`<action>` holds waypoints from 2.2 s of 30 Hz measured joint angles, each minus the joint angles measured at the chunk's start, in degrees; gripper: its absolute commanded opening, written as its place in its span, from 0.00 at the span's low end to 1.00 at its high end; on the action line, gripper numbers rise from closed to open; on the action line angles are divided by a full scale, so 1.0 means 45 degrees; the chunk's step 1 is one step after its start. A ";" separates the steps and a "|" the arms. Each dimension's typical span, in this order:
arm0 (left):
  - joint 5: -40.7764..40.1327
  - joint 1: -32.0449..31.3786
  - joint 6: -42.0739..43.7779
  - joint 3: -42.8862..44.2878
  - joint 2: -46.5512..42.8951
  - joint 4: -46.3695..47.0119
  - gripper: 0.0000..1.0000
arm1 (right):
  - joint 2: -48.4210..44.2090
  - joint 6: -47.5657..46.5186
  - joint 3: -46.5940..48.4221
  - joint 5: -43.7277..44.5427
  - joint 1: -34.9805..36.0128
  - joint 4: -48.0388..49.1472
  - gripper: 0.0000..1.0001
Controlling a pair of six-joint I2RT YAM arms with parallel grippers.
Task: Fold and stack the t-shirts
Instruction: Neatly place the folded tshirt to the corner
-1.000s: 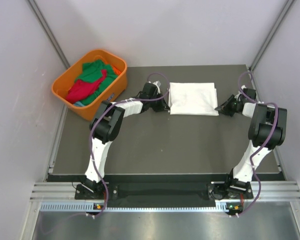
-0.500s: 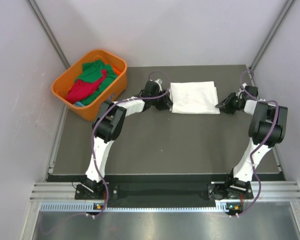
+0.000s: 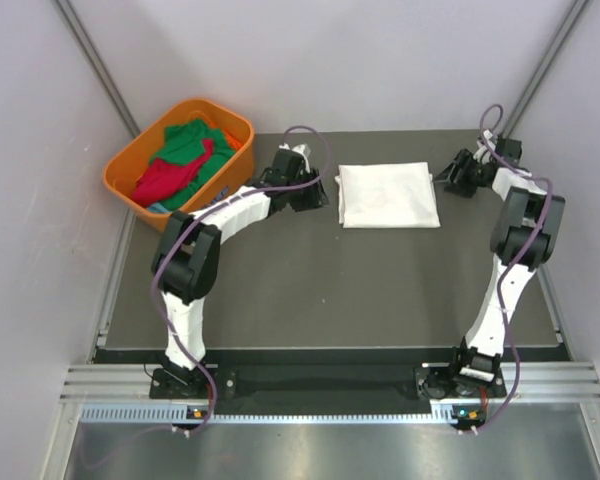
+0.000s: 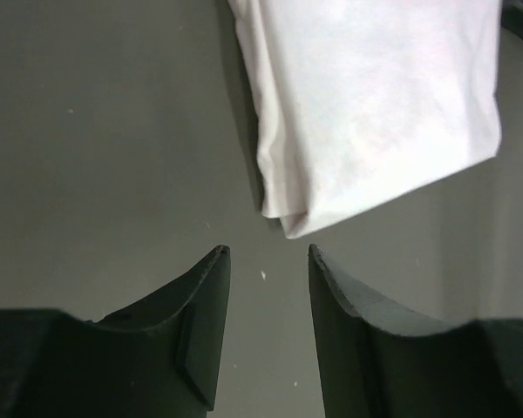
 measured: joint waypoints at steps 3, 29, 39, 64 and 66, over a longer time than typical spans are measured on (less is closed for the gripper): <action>0.0087 -0.0005 0.0452 -0.0699 -0.1209 -0.0053 0.46 | 0.1219 -0.0447 0.1967 -0.0578 0.0029 -0.0675 0.56; 0.1146 -0.0248 0.1078 -0.3638 -0.3050 -0.0005 0.44 | 0.3419 -0.0952 0.5066 -0.1753 0.0806 -0.1875 0.00; 0.1205 -0.0466 0.0971 -0.3638 -0.3050 0.0010 0.44 | 0.3419 -0.0704 0.5231 -0.1069 0.0821 -0.1433 0.00; 0.1501 -0.0665 0.0894 -0.3677 -0.3177 0.0058 0.44 | 0.4998 -0.2599 0.9772 0.4274 -0.0243 -0.1370 0.00; 0.1501 -0.0665 0.0894 -0.3667 -0.3177 0.0058 0.44 | 0.5076 -0.2744 0.9879 0.4493 -0.0321 -0.1180 0.00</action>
